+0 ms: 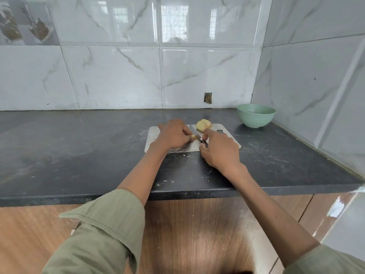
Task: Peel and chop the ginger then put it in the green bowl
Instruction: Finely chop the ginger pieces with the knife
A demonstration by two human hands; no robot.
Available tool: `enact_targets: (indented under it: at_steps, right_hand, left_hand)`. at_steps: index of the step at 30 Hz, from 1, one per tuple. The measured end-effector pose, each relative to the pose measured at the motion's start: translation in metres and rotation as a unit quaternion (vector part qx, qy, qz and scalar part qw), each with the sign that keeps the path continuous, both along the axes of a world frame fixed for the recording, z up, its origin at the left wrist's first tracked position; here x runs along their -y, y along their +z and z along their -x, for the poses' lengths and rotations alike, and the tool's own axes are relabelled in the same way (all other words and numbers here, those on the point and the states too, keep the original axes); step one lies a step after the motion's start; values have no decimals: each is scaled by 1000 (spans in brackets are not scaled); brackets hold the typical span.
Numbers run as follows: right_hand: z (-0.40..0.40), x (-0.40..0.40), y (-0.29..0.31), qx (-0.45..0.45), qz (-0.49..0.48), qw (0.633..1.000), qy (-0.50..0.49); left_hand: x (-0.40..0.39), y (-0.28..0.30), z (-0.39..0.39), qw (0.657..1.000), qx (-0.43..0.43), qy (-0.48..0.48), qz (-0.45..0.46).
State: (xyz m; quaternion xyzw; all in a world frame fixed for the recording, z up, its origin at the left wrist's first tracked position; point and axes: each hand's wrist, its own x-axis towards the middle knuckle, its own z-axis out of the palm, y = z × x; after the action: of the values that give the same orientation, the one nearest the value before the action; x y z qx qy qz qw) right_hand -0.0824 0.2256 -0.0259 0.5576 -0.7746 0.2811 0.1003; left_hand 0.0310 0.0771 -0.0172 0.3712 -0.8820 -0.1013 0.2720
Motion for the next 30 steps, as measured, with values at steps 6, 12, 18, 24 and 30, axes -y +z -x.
enact_targets:
  at_steps: [6,12,18,24,30]
  right_hand:
    - [-12,-3,-9,-52,21,998,-20]
    - [-9,-5,-7,-13,47,999,-7]
    - [-9,-3,-8,-28,27,999,-8]
    - [-4,3,-2,-17,0,1000,8]
    - [-10,-1,-7,-26,16,999,-9]
  left_hand:
    - [5,-2,2,1000,-9,25,-16]
    - [10,-6,1,999,-21,12,-35]
    - [11,-6,1,999,-14,-1,-35]
    - [13,-7,1,999,-5,-19,-27]
    - [14,-9,3,1000,-5,6,-25]
